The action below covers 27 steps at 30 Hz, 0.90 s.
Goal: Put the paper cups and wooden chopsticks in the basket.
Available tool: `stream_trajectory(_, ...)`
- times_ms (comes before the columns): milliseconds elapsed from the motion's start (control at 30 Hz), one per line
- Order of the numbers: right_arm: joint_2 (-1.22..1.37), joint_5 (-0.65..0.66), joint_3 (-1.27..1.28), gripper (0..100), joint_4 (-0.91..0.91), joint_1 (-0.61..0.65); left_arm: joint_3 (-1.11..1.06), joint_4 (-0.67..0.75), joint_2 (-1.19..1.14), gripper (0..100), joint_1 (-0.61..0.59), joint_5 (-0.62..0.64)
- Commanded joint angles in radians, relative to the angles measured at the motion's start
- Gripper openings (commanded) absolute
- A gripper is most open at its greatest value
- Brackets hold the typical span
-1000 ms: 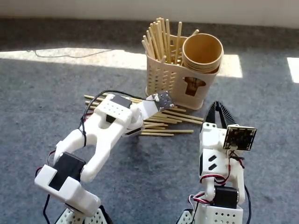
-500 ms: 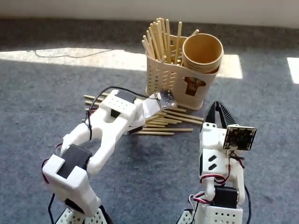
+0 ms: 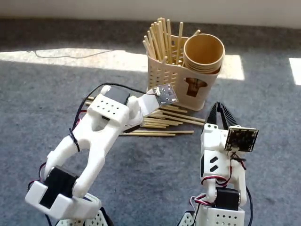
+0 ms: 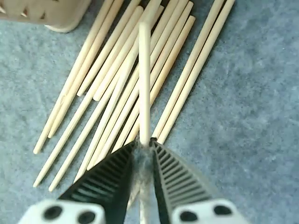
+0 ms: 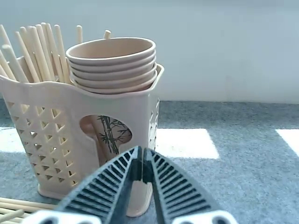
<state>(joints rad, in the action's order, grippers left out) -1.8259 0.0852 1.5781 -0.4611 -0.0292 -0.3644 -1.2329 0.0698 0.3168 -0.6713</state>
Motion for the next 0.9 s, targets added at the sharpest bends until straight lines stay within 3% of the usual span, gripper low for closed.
stream_trajectory(0,-0.01,0.014,-0.004,2.7,0.027,-0.002,0.053,-0.018,0.147,1,0.019,0.092)
stream_trajectory(300,-0.01,0.014,-0.004,2.7,0.027,-0.002,0.143,0.048,0.417,1,0.041,0.379)
stream_trajectory(700,-0.01,0.014,-0.004,2.7,0.027,-0.002,0.157,0.489,0.527,1,0.036,0.671)
stream_trajectory(867,-0.01,0.014,-0.004,2.7,0.027,-0.002,0.128,0.77,0.512,1,0.031,0.77)
